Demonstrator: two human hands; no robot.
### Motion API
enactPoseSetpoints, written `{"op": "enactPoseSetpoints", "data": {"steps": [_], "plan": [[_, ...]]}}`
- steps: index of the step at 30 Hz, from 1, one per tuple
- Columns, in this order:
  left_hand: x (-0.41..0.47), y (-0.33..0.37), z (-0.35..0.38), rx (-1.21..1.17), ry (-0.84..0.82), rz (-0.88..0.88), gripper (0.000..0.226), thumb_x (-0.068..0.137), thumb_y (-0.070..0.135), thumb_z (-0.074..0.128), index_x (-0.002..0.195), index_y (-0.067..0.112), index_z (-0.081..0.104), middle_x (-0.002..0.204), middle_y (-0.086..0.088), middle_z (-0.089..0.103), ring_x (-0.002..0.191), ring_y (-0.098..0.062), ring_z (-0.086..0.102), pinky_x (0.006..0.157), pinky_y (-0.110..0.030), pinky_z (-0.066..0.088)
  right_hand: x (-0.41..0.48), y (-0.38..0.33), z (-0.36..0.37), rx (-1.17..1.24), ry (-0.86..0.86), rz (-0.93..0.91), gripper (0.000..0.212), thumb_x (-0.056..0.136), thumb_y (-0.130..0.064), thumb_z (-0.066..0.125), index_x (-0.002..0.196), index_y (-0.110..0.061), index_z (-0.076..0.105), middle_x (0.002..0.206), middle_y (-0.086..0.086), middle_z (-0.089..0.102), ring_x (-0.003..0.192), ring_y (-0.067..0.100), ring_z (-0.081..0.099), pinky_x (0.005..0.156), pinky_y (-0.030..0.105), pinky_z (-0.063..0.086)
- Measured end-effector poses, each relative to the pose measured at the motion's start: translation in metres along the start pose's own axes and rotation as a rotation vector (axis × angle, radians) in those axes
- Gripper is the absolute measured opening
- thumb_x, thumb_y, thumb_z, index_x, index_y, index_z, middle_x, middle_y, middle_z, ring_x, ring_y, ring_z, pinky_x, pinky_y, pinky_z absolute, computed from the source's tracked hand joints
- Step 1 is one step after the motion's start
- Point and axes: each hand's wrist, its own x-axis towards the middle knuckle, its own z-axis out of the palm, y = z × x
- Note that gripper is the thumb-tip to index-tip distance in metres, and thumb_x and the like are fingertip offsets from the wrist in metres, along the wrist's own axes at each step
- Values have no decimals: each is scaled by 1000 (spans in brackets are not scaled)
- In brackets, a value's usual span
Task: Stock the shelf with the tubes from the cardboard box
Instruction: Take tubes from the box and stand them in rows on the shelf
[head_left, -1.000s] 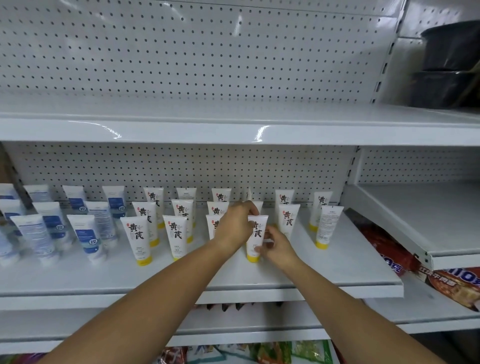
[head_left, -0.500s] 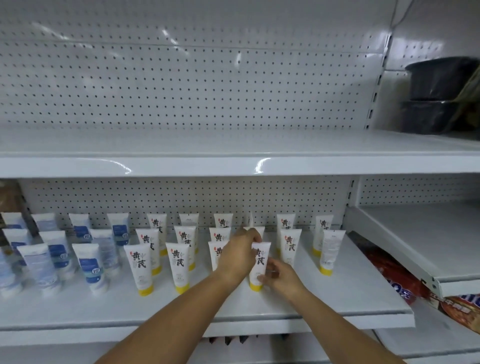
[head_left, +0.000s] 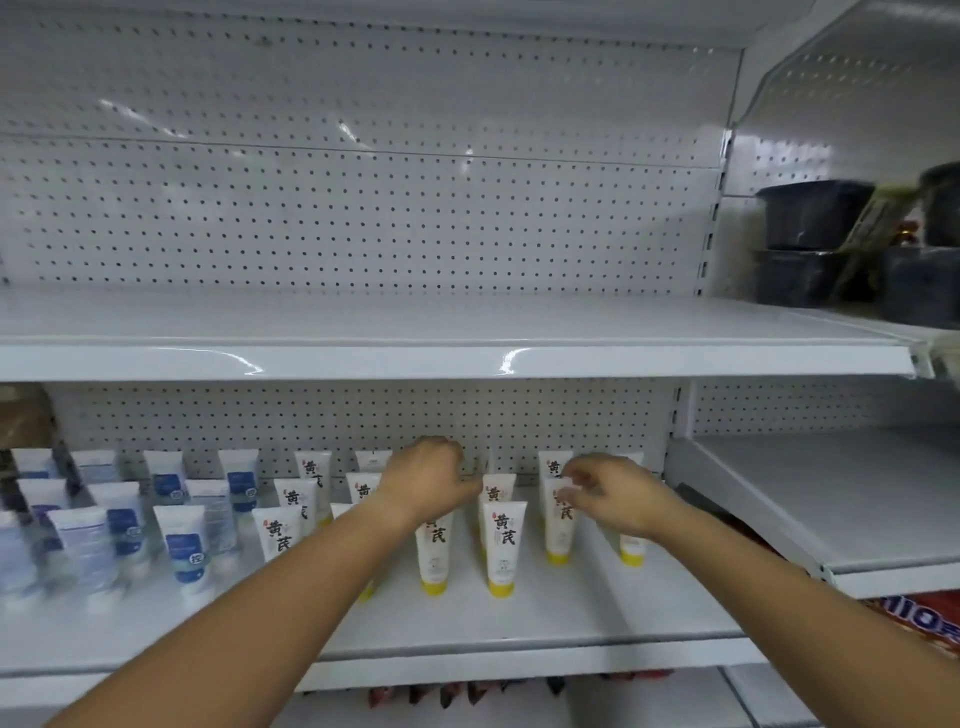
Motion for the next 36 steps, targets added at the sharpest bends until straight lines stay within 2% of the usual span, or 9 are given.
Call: {"op": "enactPoseSetpoints", "data": {"steps": [5,9,12,15,19,21,24,29,36], "plan": [[-29,-43,-33,51,-72,-76,45,81,62,49,71,20,57,74,3,58,74,-19,57,62,-27,45,14,-27,-19,-185,-17,-153,45,91,-57,50,119,-24,58,109,-7,59,100,16,58,81,32,49],[-75,-83,-58,126,-28,-203,49,79,64,49,85,18,65,87,0,64,80,-20,60,64,-28,46,32,-82,-10,-191,-9,-313,42,91,-54,50,115,-21,60,110,-1,61,97,17,57,86,36,51],[-121,-118,-78,163,-25,-337,47,83,61,54,90,16,65,88,-1,62,80,-19,57,62,-29,42,47,-143,12,-152,-32,-456,32,92,-51,51,106,-23,59,101,-5,56,93,17,56,80,33,49],[-179,-162,-101,169,-39,-485,48,83,59,56,83,12,65,77,-1,58,72,-21,56,55,-28,40,56,-214,43,-85,-63,-603,26,91,-53,51,99,-29,54,95,-10,50,91,15,55,76,31,47],[-277,-228,-132,173,-111,-660,61,84,70,47,104,16,68,96,2,69,81,-18,66,68,-33,56,52,-316,92,-30,-134,-761,27,92,-53,51,104,-29,55,99,-8,52,92,15,54,75,32,47],[-327,-253,-145,216,-142,-737,61,85,70,45,95,15,69,85,2,69,72,-16,63,62,-33,56,46,-366,117,-16,-181,-833,23,93,-52,50,99,-30,52,95,-10,49,90,16,52,69,29,42],[-395,-284,-158,221,-145,-862,56,87,66,49,70,14,59,70,-5,63,62,-21,58,54,-37,49,37,-444,153,14,-266,-916,37,94,-53,49,120,-26,55,109,-7,53,99,14,54,83,32,48],[-490,-338,-175,251,-175,-1039,50,84,59,49,88,13,68,84,-4,68,76,-22,64,65,-36,56,13,-568,204,56,-300,-1075,31,93,-45,48,109,-23,63,105,-3,58,98,15,55,86,38,50],[-581,-395,-177,211,-181,-1190,52,82,66,46,80,17,65,82,2,65,74,-19,62,69,-37,57,-22,-678,286,96,-475,-1155,31,89,-45,48,105,-23,62,101,-3,56,91,15,57,83,39,52]]}}
